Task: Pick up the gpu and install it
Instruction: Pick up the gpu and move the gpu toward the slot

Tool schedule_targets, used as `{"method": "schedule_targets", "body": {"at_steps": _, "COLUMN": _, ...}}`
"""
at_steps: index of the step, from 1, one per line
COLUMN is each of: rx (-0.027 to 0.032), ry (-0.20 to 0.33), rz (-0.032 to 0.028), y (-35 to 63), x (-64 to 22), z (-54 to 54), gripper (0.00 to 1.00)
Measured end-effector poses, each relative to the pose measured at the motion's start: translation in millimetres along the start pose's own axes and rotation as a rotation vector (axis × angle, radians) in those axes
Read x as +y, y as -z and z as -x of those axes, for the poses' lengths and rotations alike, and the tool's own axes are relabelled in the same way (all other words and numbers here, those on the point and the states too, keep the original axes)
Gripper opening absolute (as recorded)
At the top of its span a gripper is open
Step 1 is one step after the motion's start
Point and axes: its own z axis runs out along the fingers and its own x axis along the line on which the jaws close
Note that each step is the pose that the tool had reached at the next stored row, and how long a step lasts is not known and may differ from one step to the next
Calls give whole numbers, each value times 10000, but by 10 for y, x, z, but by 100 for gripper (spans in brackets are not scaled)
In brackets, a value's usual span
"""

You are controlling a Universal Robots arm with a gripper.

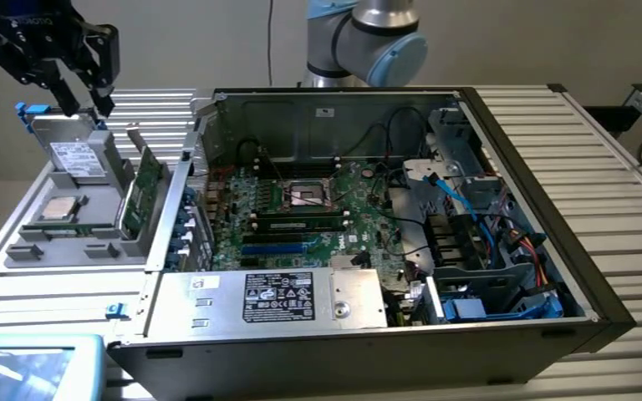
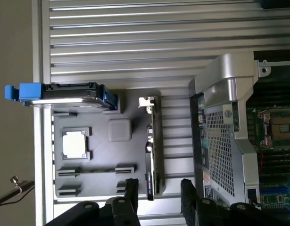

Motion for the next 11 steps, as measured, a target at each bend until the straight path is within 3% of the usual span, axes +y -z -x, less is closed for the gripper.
{"method": "schedule_targets", "body": {"at_steps": 3, "rx": -14, "ry": 0, "rz": 0, "y": -53, "x": -9, "z": -86, "gripper": 49}}
{"method": "schedule_targets", "body": {"at_steps": 8, "rx": -29, "ry": 1, "rz": 5, "y": -142, "x": -18, "z": -136, "gripper": 49}}
{"method": "schedule_targets", "body": {"at_steps": 11, "rx": -26, "ry": -14, "rz": 86, "y": -190, "x": -21, "z": -137, "gripper": 49}}
